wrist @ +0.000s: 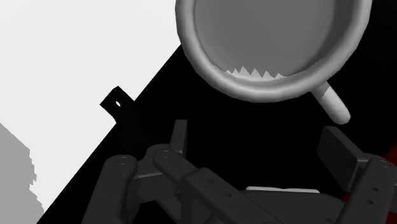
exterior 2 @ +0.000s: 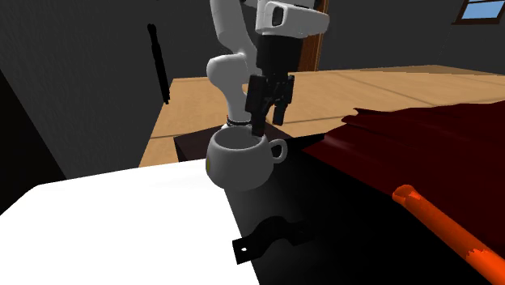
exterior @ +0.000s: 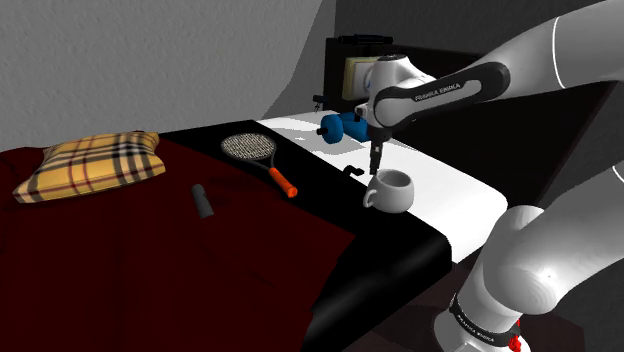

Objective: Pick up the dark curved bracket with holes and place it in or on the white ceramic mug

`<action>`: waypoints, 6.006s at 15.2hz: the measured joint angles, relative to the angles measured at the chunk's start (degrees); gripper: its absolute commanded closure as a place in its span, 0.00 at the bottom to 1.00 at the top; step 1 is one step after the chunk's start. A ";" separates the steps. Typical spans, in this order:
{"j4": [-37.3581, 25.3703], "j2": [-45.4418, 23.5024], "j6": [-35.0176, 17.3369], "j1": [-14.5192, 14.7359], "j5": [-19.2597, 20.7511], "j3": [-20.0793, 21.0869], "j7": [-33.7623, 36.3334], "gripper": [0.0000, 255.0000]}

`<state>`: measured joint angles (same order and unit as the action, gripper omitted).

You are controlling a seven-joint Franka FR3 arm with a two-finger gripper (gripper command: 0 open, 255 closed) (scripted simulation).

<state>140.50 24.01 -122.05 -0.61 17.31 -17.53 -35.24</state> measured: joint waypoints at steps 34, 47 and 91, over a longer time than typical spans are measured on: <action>-13.86 -31.84 -24.20 0.19 -12.25 -8.20 -26.18 1.00; -16.32 -27.40 -17.65 0.73 -10.08 -8.51 -25.23 1.00; 6.72 17.44 3.88 -4.76 5.25 -1.87 -17.13 1.00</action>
<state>147.22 41.45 -118.16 -5.37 22.56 -19.40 -52.37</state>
